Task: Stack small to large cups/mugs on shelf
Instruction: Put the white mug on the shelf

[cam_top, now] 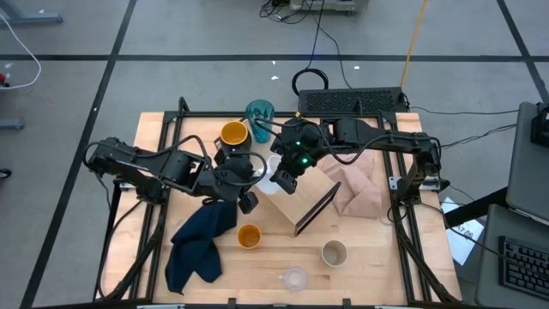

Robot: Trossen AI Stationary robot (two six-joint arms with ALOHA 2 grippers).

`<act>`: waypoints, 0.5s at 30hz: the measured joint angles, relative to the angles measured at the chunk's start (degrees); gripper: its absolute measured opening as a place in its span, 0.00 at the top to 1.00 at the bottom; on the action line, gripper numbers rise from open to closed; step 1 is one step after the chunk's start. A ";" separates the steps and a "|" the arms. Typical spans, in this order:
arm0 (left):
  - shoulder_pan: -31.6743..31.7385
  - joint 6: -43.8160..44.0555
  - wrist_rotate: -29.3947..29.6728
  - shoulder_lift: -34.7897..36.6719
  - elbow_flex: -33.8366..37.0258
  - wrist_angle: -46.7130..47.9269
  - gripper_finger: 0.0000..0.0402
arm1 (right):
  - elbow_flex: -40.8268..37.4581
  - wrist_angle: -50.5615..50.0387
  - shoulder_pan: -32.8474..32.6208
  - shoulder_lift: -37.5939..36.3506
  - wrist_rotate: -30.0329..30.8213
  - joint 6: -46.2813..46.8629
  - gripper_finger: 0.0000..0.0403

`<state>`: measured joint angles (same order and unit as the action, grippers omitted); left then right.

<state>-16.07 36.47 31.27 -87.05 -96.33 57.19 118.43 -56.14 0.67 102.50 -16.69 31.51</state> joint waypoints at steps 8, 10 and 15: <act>0.02 -0.11 0.07 0.00 0.00 0.02 0.88 | 0.00 -0.09 0.00 0.00 0.00 0.00 1.00; 0.02 -0.15 0.02 0.00 0.00 0.02 0.88 | 0.00 -0.17 0.00 0.00 0.00 -0.10 1.00; 0.02 0.33 -0.08 0.00 0.00 0.09 0.88 | 0.00 -0.20 0.00 -0.01 -0.04 -0.84 0.99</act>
<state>-16.05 36.80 31.19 -87.05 -96.33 57.28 118.43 -56.34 0.67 102.49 -16.73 30.66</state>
